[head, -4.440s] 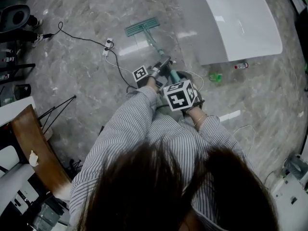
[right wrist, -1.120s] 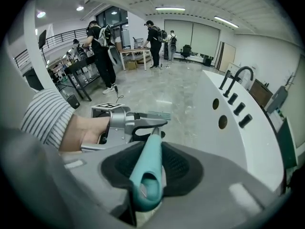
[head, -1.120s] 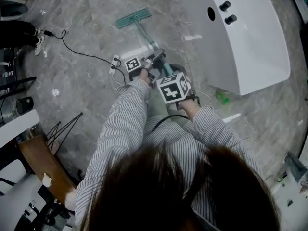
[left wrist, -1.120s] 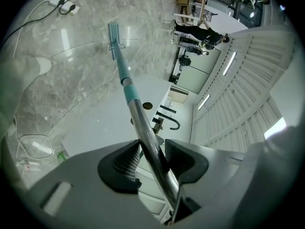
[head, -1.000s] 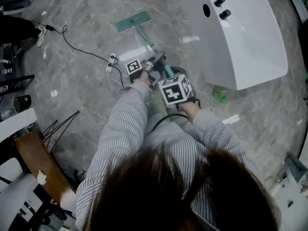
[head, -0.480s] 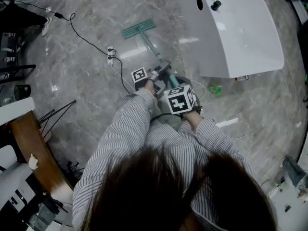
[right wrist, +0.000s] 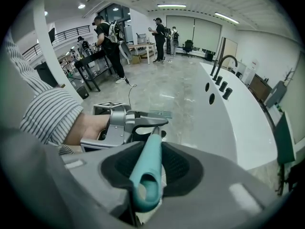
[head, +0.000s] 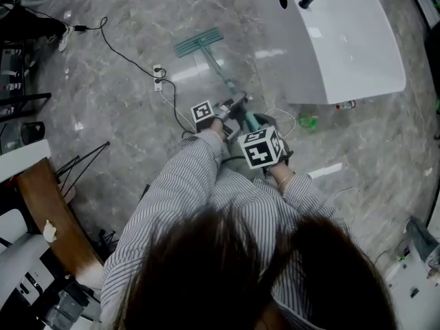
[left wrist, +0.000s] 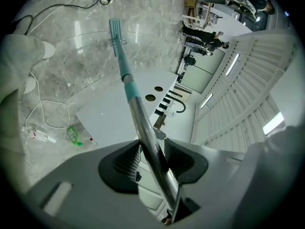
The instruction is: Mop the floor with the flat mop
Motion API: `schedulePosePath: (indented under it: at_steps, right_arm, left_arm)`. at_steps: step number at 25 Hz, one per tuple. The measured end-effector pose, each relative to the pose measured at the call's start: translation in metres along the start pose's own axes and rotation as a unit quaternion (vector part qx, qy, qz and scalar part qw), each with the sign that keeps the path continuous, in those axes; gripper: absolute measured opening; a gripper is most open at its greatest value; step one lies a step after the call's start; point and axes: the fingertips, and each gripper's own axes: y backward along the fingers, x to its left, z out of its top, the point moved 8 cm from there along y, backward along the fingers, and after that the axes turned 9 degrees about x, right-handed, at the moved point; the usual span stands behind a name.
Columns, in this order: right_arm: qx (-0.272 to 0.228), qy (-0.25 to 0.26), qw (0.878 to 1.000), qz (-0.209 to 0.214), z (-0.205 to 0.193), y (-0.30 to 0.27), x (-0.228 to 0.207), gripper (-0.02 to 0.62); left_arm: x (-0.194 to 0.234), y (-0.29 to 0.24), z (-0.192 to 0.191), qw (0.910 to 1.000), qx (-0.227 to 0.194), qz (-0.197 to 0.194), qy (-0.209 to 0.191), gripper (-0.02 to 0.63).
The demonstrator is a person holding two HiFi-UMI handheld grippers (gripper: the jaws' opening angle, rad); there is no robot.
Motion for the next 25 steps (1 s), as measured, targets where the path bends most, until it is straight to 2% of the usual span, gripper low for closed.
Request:
schedulePosePath:
  at_steps: [6, 12, 25]
  right_arm:
    - [-0.001, 0.004, 1.000, -0.002, -0.001, -0.001, 0.004, 0.109]
    - [0.003, 0.018, 1.000, -0.006, -0.001, -0.003, 0.008, 0.109]
    - [0.010, 0.039, 0.999, -0.007, -0.005, -0.007, 0.011, 0.109]
  left_arm:
    - [0.001, 0.004, -0.001, 0.9999, -0.010, -0.005, 0.002, 0.161]
    - [0.002, 0.006, 0.000, 1.0000, 0.001, -0.005, 0.002, 0.161]
    - [0.006, 0.009, -0.001, 1.0000, -0.004, 0.000, -0.003, 0.161]
